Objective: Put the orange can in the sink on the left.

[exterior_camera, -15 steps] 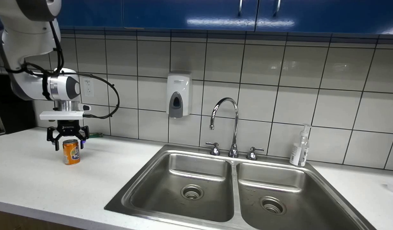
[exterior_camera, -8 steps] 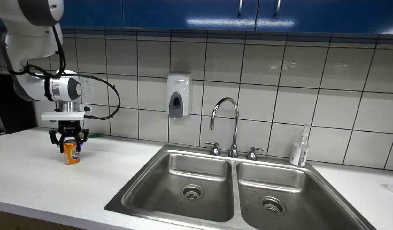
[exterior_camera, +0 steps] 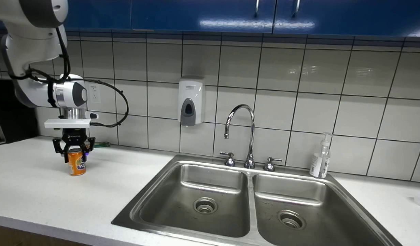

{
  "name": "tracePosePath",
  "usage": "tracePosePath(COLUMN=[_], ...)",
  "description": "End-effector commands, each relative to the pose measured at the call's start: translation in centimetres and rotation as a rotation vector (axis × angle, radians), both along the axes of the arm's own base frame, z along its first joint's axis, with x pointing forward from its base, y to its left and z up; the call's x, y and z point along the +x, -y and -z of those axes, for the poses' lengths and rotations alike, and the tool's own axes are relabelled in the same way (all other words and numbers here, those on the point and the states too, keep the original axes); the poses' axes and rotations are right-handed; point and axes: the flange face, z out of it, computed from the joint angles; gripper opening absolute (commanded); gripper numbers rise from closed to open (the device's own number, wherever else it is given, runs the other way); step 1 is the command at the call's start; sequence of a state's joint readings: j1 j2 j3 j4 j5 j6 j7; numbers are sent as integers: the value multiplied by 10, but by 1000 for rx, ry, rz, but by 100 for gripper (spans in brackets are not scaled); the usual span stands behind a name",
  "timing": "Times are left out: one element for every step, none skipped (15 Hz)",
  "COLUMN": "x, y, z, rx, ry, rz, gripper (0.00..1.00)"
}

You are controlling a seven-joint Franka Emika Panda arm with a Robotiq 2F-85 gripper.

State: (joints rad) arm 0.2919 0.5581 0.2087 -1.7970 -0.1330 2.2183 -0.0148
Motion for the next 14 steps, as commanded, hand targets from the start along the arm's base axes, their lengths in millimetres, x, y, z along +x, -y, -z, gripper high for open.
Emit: tracePosePath(x=[-4, -5, -6, -6, -7, -7, -6, -5, -5, -5, -5, -5, -5, -6], y=[-2, -3, -2, -1, 2, 6, 11, 16, 21, 27, 33, 40, 45, 52], z=[-27, -30, -33, -35, -37, -39, -43, -45, -48, -49, -52, -53, -55, -57], rx=[-14, -12, -10, -7, -5, -5, -3, -3, -5, -7, -9, -10, -13, -14], ry=[35, 41, 46, 49, 50, 55, 59, 63, 68, 72, 75, 78, 81, 83], rz=[-15, -13, -11, -5, 0, 11, 19, 27, 35, 45, 54, 66, 75, 86], gripper=[38, 38, 38, 38, 38, 38, 38, 38, 38, 38, 38, 38, 38, 38])
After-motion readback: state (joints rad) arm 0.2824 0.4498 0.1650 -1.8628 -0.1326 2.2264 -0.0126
